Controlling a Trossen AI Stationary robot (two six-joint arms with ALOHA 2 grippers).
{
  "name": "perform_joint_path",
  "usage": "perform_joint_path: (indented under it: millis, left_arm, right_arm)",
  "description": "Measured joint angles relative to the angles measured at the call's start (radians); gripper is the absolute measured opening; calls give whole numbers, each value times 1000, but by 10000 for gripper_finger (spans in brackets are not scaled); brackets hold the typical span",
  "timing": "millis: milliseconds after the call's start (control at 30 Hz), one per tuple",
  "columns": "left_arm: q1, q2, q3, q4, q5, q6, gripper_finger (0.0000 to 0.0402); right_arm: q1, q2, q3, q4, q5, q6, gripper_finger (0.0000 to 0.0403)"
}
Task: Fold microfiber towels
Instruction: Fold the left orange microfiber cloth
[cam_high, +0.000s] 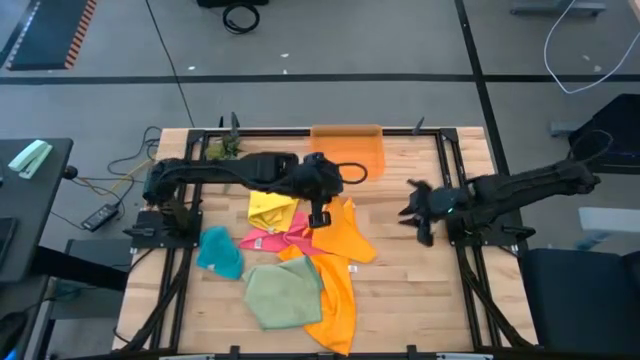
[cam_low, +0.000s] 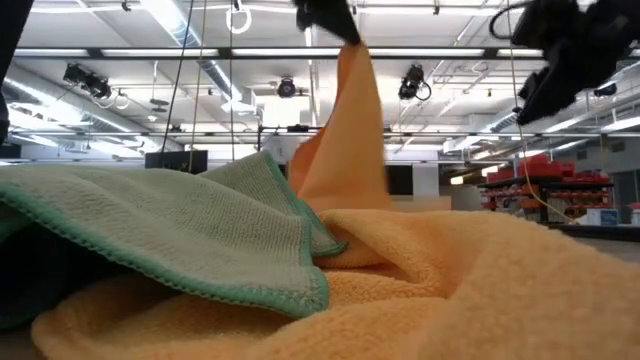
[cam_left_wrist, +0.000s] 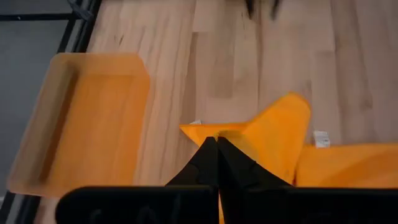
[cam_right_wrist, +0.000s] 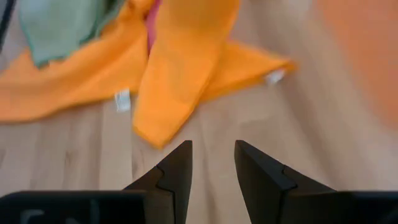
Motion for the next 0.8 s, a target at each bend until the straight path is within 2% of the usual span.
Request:
perform_joint_path:
  millis: [100, 233, 300, 367, 533, 633, 800]
  left_arm:
    - [0, -92, -200, 165, -2, -21, 2]
    - [-5, -232, -450, 363, -1, -60, 2]
    - [-7, -282, -540, 443, 0, -78, 2]
    - [-7, -317, -606, 491, 0, -86, 2]
    - [-6, -343, -671, 533, -1, -99, 2]
    - [-9, -347, -678, 532, 1, -96, 2]
    - [-21, -347, -678, 533, 2, -91, 3]
  right_arm:
    - [31, 67, -117, 186, -2, 61, 129]
    - [37, 160, -256, 561, -5, 157, 136]
    - [36, 208, -296, 700, -7, 205, 149]
    - [34, 262, -318, 765, -7, 255, 167]
    - [34, 429, -314, 822, 11, 394, 226]
    - [36, 520, -294, 863, -21, 452, 255]
    - [40, 632, -281, 960, -74, 546, 278]
